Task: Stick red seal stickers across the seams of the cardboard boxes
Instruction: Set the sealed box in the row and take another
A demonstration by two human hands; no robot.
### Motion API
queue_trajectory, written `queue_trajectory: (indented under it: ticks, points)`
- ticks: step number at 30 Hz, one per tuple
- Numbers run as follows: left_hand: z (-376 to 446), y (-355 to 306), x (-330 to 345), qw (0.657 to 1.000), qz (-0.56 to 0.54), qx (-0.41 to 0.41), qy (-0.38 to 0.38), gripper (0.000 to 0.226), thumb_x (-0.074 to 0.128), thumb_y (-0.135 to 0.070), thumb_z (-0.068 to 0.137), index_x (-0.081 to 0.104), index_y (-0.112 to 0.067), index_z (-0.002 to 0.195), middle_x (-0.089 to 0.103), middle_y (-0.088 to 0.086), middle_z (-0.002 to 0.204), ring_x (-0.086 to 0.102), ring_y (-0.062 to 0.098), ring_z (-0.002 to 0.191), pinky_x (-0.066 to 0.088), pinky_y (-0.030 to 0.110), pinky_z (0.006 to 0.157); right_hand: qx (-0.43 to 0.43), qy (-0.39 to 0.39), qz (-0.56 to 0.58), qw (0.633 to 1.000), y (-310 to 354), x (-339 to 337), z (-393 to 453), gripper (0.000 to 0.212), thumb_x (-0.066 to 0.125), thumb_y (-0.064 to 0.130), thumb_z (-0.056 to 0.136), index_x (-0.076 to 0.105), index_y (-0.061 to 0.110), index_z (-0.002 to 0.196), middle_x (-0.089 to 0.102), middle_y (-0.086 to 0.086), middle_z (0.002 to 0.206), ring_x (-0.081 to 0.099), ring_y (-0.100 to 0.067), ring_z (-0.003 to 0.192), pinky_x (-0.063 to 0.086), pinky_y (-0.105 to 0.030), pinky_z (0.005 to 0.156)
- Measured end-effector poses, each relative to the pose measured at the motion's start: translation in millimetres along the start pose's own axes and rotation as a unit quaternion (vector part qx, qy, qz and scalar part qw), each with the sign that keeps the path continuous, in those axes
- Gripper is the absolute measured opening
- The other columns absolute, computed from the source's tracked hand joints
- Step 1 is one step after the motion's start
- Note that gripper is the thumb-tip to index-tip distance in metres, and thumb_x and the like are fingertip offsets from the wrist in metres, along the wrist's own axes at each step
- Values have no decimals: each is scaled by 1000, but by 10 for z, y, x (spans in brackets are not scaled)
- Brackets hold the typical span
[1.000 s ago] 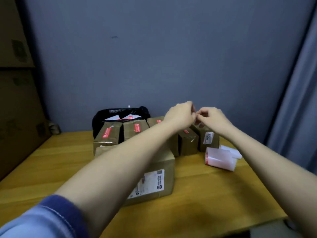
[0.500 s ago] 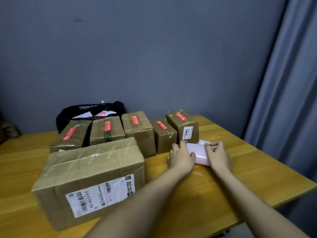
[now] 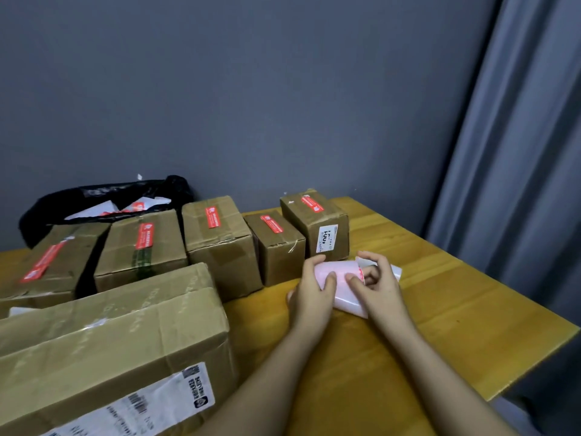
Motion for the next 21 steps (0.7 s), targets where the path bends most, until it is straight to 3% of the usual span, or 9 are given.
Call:
queue_trajectory:
  ticks: [3, 6, 9, 12, 16, 18, 21]
  points:
    - [-7, 13, -8, 995, -96, 21, -1, 43, 49, -28, 80, 46, -28, 123, 54, -14, 118, 54, 13, 112, 41, 30, 102, -18, 42, 12, 999, 78, 67, -29, 57, 65, -3, 84, 47, 39, 118, 56, -10, 88, 55, -11, 75, 46, -18, 68]
    - [-9, 10, -59, 984, -172, 26, -25, 38, 53, -12, 90, 44, -29, 122, 53, -11, 117, 53, 8, 108, 43, 17, 91, -25, 82, 35, 996, 155, 128, -66, 69, 60, -13, 83, 44, 39, 125, 58, -7, 94, 58, 0, 73, 49, -14, 69]
    - [3, 0, -94, 973, -226, 29, -28, 42, 49, 4, 92, 44, -22, 125, 54, -5, 121, 55, 11, 112, 45, 7, 84, -28, 95, 45, 994, 171, 156, -70, 72, 56, -17, 83, 43, 34, 132, 62, -6, 98, 59, 0, 76, 49, -15, 70]
    - [4, 9, -104, 968, -248, 28, -25, 45, 49, 7, 90, 45, -22, 125, 56, 1, 123, 57, 15, 113, 48, 10, 84, -25, 68, 82, 994, 150, 122, -47, 60, 56, -13, 86, 49, 30, 127, 61, -6, 88, 59, -4, 77, 46, -17, 71]
    - [-11, -11, -70, 961, -275, 32, 6, 50, 48, 12, 89, 42, -21, 126, 58, 10, 123, 61, 18, 104, 49, 10, 74, -30, 2, 88, 996, 108, 12, -4, 24, 62, 11, 92, 62, 29, 107, 55, -16, 77, 53, -19, 74, 44, -33, 69]
    - [-9, -13, -68, 960, -278, 33, 8, 56, 45, 17, 85, 41, -21, 126, 58, 12, 124, 61, 21, 105, 49, 10, 71, -38, 9, 77, 996, 123, 16, 2, 25, 63, 7, 91, 64, 28, 105, 64, -17, 87, 57, -18, 77, 48, -34, 70]
    - [6, 19, -61, 958, -285, 21, 10, 64, 44, 21, 81, 41, -23, 127, 56, 12, 126, 60, 23, 110, 50, 13, 73, -49, 31, 64, 996, 160, 42, -6, 37, 59, -6, 89, 63, 28, 104, 65, -6, 97, 55, -5, 77, 48, -20, 72]
Point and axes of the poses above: each hand's wrist, its own z-axis towards the middle knuckle, its own x-axis out of the palm, y = z × x, the point moved 7 cm from there along z, towards the middle knuckle
